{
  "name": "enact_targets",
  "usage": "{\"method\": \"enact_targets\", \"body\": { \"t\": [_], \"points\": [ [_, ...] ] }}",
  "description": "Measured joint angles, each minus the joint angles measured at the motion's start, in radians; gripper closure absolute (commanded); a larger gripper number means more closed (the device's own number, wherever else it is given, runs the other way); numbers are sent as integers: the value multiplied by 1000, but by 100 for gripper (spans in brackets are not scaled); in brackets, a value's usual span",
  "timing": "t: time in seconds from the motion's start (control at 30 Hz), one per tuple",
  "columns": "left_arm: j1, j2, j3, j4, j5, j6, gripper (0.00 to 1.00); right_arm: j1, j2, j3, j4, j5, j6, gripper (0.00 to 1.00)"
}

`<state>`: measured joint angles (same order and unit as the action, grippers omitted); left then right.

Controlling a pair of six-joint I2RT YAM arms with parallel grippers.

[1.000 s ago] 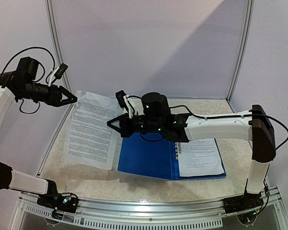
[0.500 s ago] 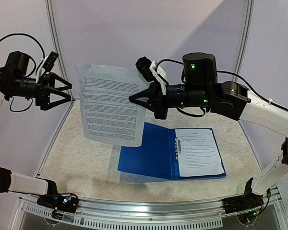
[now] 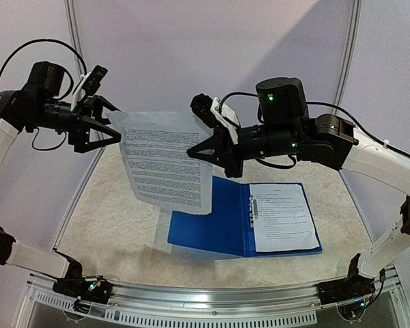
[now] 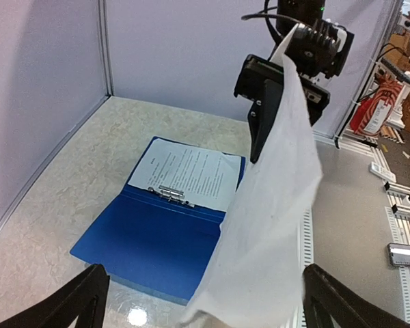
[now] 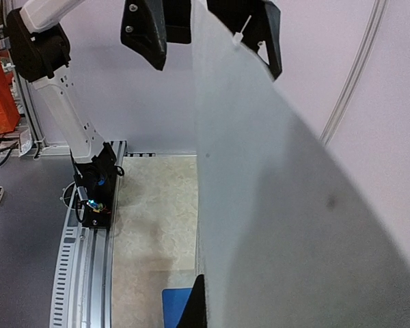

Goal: Put the files into the folder

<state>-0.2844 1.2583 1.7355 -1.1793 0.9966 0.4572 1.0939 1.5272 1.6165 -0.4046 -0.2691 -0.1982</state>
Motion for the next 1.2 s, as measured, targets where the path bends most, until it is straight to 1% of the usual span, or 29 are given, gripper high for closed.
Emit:
{"method": "enact_targets", "body": {
  "t": [0.03, 0.07, 0.1, 0.13, 0.17, 0.2, 0.23, 0.27, 0.37, 0.47, 0.8, 0.83, 0.87, 0.9, 0.97, 1.0, 1.13, 1.2],
  "points": [
    [-12, 6, -3, 11, -3, -9, 4, 0, 0, 0, 0, -5, -2, 100],
    [-32, 14, -4, 22, -9, -19, 8, 0, 0, 0, 0, -12, -3, 100],
    [-54, 24, -5, 32, -11, -28, 18, 0, 0, 0, 0, -15, -4, 100],
    [-74, 32, -5, 39, -10, -36, 36, 0, 0, 0, 0, -19, -5, 100],
    [-88, 39, -5, 42, -5, -48, 56, 0, 0, 0, 0, -21, -5, 100],
    [-96, 45, -5, 45, 5, -53, 75, 0, 0, 0, 0, -21, -5, 100],
    [-100, 49, -3, 45, 15, -56, 91, 0, 0, 0, 0, -20, -5, 100],
    [-100, 52, 1, 44, 23, -55, 100, 0, -1, 0, 0, -18, -5, 100],
    [-99, 51, 36, 23, 27, -26, 100, -5, -16, -16, 5, -6, -4, 100],
    [-107, 42, 65, -5, 22, 3, 100, -8, -46, -53, 51, 4, 3, 100],
    [-114, 38, 86, -29, 2, 31, 100, -6, -71, -89, 108, 19, 16, 99],
    [-115, 38, 88, -28, 1, 20, 100, -6, -75, -98, 119, 19, 18, 89],
    [-116, 38, 89, -26, 0, 2, 100, -5, -80, -107, 131, 19, 23, 71],
    [-117, 38, 89, -21, -3, -18, 100, -5, -86, -117, 143, 21, 31, 61],
    [-106, 32, 93, -14, -28, -63, 100, -15, -109, -150, 145, 30, 45, 47],
    [-104, 31, 100, -8, -33, -80, 100, -20, -116, -164, 153, 32, 54, 43],
    [-106, 32, 161, 17, -21, -159, 100, -29, -125, -246, 266, 34, 86, 32],
    [-108, 32, 203, 31, -6, -190, 100, -29, -125, -288, 326, 32, 101, 25]
  ]
}}
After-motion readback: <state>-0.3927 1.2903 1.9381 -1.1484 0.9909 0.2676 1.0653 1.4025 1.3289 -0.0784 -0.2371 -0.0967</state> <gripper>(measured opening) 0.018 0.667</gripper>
